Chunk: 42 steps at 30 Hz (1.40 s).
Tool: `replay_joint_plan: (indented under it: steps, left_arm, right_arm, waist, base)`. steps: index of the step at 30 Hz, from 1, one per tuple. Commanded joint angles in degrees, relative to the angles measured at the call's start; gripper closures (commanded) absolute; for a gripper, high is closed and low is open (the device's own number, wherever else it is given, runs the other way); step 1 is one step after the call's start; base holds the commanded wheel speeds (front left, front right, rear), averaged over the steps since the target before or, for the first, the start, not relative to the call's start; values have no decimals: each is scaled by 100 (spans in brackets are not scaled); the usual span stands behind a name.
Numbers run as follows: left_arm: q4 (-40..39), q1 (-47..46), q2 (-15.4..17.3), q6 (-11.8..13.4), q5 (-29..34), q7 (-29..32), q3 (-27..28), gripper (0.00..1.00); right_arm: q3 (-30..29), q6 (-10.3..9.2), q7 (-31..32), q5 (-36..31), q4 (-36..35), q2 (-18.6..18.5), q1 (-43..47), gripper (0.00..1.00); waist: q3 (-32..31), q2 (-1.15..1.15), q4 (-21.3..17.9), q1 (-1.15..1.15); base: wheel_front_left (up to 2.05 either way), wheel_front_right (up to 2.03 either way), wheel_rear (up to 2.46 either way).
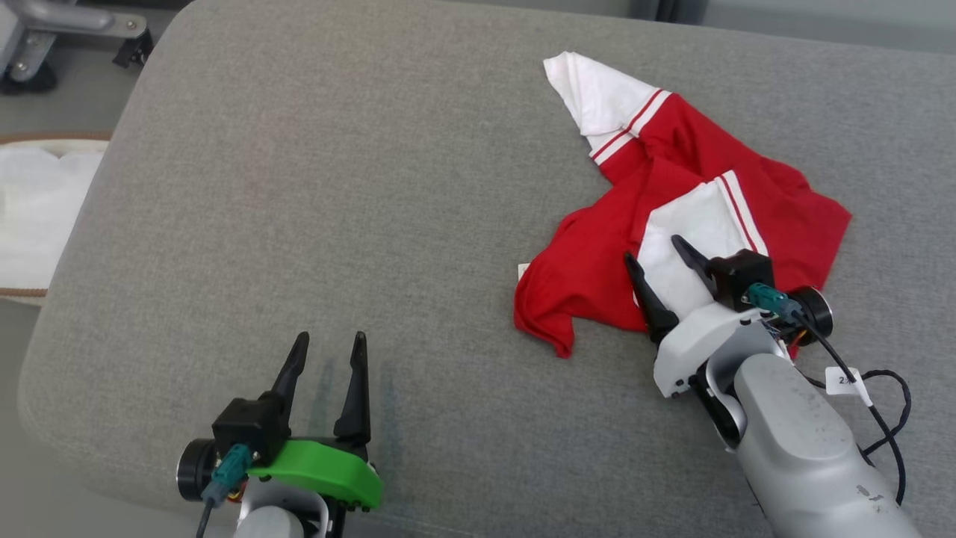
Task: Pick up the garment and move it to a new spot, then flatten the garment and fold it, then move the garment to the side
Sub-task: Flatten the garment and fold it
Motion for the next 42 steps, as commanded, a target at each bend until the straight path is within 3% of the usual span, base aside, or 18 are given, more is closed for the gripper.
replay_joint_plan:
  steps: [1, 2, 3, 5, 6, 8, 10, 19, 29, 34, 42]
  left_arm:
    - [19, -127, 12, 38, -26, -3, -27, 0]
    - [30, -141, 12, 50, -43, -3, -42, 0]
    - [35, -152, 13, 57, -54, -3, -48, 0]
    - [13, -172, 12, 68, -68, -3, -64, 0]
    - [4, -168, 13, 59, -60, -3, -67, 0]
    - [15, -135, 13, 63, -38, -3, -62, 0]
    - [30, -97, 13, 57, -14, -3, -45, 0]
    - [103, 68, 14, -7, 67, -3, -8, 0]
    - [211, 339, 14, -31, 191, -3, 95, 0]
    - [234, 499, 14, -52, 243, -3, 168, 0]
    - [191, 636, 14, -53, 269, -3, 200, 0]
  right_arm:
    - [-49, -9, 1, -80, 47, -31, -38, 0]
    - [-76, -9, 1, -105, 54, -31, -33, 0]
    - [-98, -9, 1, -111, 57, -31, -18, 8]
    - [-148, -9, 2, -96, 12, -31, 35, 36]
    - [-185, -9, 2, -105, -6, -31, 80, 55]
    - [-208, -8, 2, -96, -18, -31, 159, 67]
    - [-230, -8, 2, -91, -47, -31, 214, 100]
    - [-314, -9, 1, 64, -589, -28, 419, 100]
    - [-105, -9, 1, 543, -1891, -35, 325, 100]
    - [-450, -9, 1, 657, -2405, -31, 174, 100]
    - [-1553, -9, 0, 470, -2647, -218, 592, 100]
  waist:
    - [214, 0, 215, 0]
    - [221, 0, 220, 0]
    - [223, 0, 218, 0]
    - [210, 0, 201, 0]
    - [198, 0, 184, 0]
    - [162, 0, 139, 0]
    - [127, 0, 93, 0]
    - [-127, 0, -68, 0]
    - [-673, 0, -246, 0]
    - [-912, 0, -428, 0]
    - [-1096, 0, -827, 0]
  base:
    - [0, 0, 0]
    - [0, 0, 0]
    - [0, 0, 0]
    - [0, 0, 0]
    - [0, 0, 0]
    - [0, 0, 0]
    - [0, 0, 0]
    - [0, 0, 0]
    - [0, 0, 0]
    - [0, 0, 0]
    - [0, 0, 0]
